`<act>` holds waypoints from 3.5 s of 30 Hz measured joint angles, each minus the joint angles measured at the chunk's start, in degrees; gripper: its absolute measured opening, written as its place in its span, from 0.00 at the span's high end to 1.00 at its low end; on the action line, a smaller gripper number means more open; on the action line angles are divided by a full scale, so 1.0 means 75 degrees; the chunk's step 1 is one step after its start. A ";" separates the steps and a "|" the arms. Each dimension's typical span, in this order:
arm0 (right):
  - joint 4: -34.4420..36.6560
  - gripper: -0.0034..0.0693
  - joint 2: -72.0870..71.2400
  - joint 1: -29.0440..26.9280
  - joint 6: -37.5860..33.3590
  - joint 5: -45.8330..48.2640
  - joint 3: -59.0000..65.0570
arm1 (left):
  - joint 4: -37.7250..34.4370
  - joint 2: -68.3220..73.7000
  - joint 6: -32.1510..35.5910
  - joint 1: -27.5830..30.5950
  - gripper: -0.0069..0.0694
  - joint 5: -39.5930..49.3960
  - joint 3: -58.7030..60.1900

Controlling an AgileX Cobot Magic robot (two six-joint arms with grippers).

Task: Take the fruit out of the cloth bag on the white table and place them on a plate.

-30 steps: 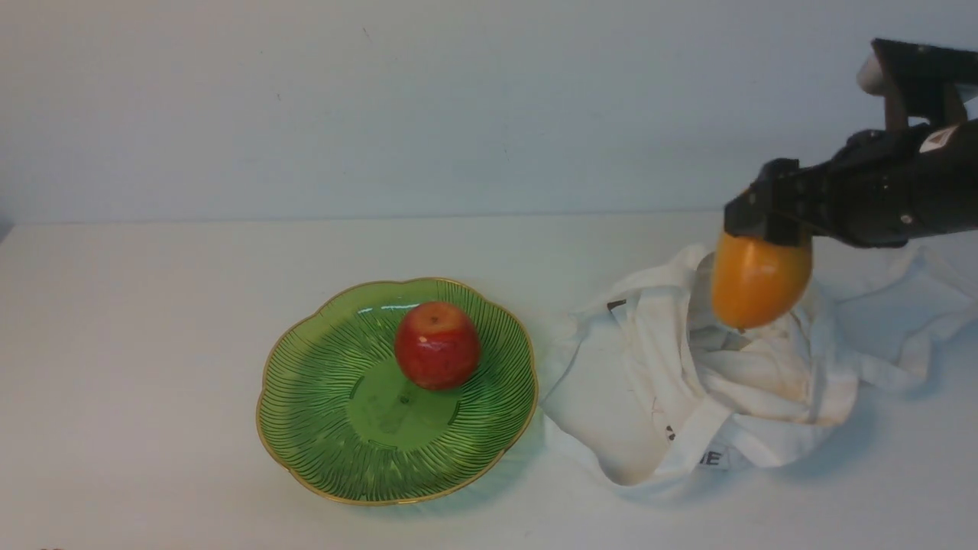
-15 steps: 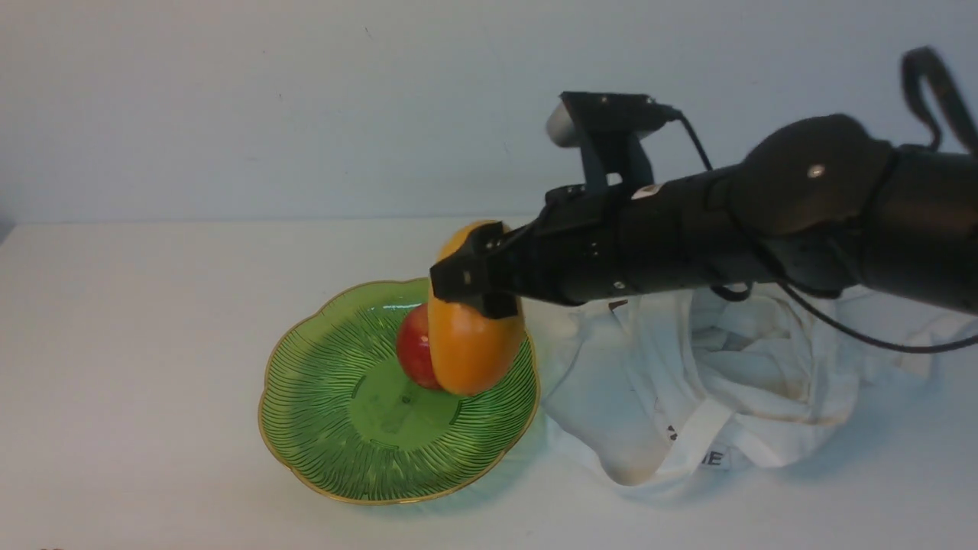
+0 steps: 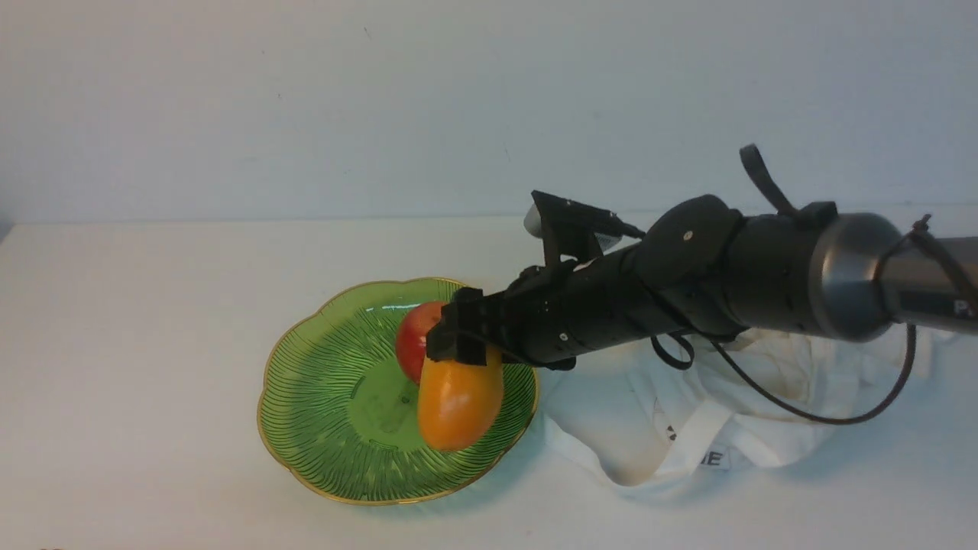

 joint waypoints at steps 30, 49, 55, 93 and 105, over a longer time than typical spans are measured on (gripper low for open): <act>-0.2460 0.88 -0.3227 -0.0903 0.0488 0.1448 -0.0038 | 0.0000 0.0000 0.0000 0.0000 0.92 0.0000 0.0000; -0.9777 0.97 -1.1335 -0.1382 0.6025 0.0978 0.2311 | 0.0000 0.0000 0.0000 0.0000 0.92 0.0000 0.0000; -0.9997 0.97 -1.3024 -0.1382 0.6691 -0.0751 0.4136 | 0.0000 0.0000 0.0000 0.0000 0.92 0.0000 0.0000; -0.6595 0.97 -1.4069 -0.2499 0.2255 -0.1767 0.7081 | 0.0000 0.0000 0.0000 0.0000 0.92 0.0000 0.0000; -0.6876 0.97 -1.4835 -0.4887 0.2161 -0.0617 0.9886 | 0.0000 0.0000 0.0000 0.0000 0.92 0.0000 0.0000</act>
